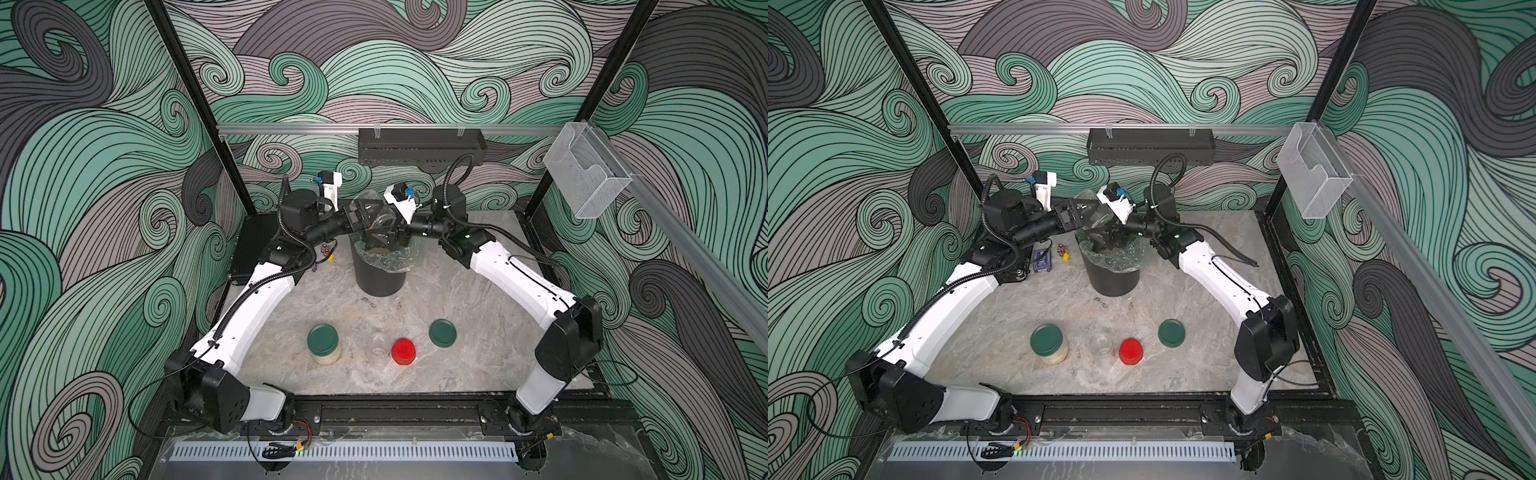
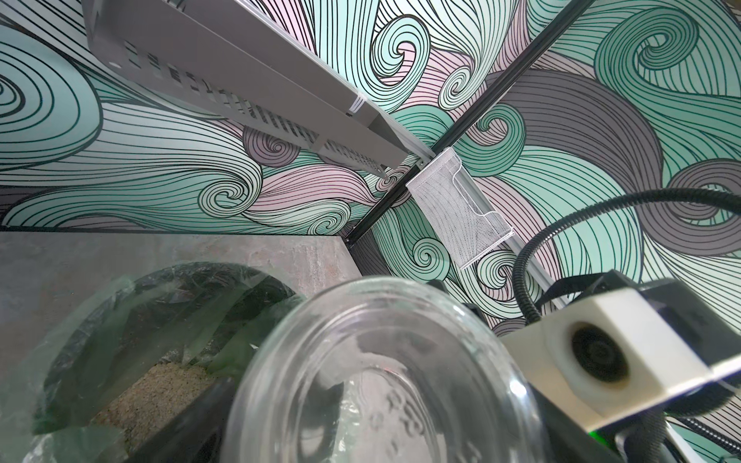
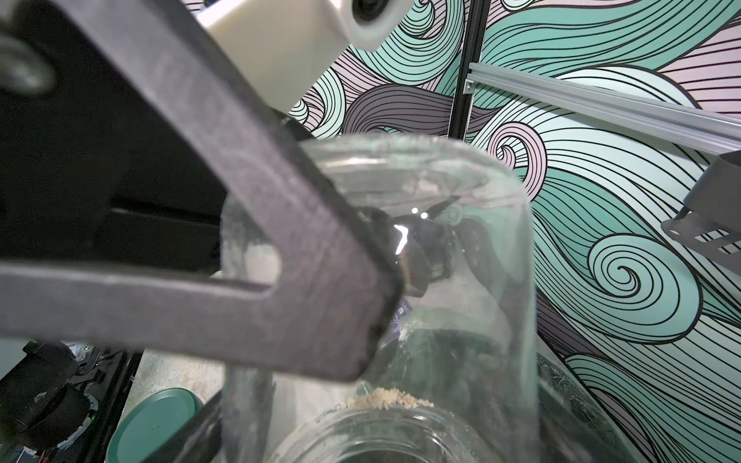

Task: Empty expired oatmeal from jars
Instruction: Adjust the jar.

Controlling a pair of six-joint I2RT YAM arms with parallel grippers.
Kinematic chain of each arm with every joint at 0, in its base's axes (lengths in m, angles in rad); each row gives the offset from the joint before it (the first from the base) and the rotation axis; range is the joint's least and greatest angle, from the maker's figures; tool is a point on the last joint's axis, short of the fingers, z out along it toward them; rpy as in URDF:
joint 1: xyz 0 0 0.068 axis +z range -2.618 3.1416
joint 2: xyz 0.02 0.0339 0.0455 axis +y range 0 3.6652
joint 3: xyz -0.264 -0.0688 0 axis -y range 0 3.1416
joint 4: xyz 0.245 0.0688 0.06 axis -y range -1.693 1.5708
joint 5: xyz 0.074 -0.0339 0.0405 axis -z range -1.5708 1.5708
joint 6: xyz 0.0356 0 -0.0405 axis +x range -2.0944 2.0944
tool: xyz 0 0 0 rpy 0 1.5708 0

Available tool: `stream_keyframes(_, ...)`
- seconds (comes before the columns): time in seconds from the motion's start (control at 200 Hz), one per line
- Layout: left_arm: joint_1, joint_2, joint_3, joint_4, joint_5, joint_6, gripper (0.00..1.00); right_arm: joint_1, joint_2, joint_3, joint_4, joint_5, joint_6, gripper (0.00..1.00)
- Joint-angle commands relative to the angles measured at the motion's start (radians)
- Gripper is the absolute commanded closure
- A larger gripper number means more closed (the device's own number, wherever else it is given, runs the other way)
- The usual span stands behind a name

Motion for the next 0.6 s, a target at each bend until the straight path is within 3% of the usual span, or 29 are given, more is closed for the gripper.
stream_keyframes(0.0, 0.007, 0.028, 0.013, -0.008, 0.011, -0.019, 0.08, 0.004, -0.005, 0.034, 0.127, -0.012, 0.013, 1.0)
stream_keyframes(0.125, 0.007, 0.043, 0.032, -0.024, 0.011, -0.04, 0.32, 0.005, 0.001, 0.037, 0.124, -0.014, 0.013, 1.0)
stream_keyframes(0.185, 0.007, 0.042, 0.041, -0.031, 0.006, -0.049, 0.46, 0.004, 0.003, 0.036, 0.12, -0.013, 0.011, 0.9)
stream_keyframes(0.25, 0.011, 0.043, 0.047, -0.038, -0.01, -0.065, 0.62, 0.005, 0.0, 0.03, 0.12, -0.011, 0.009, 0.73)
stream_keyframes(0.365, 0.014, 0.043, 0.056, -0.043, -0.052, -0.115, 1.0, 0.002, -0.018, 0.012, 0.116, 0.014, 0.018, 0.31)
stream_keyframes(0.505, 0.032, 0.043, 0.072, -0.046, -0.104, -0.227, 1.0, -0.005, -0.056, -0.01, 0.115, 0.034, 0.066, 0.02)
stream_keyframes(0.595, 0.048, 0.076, 0.07, -0.017, -0.122, -0.336, 1.0, -0.013, -0.085, -0.014, 0.104, 0.062, 0.153, 0.01)
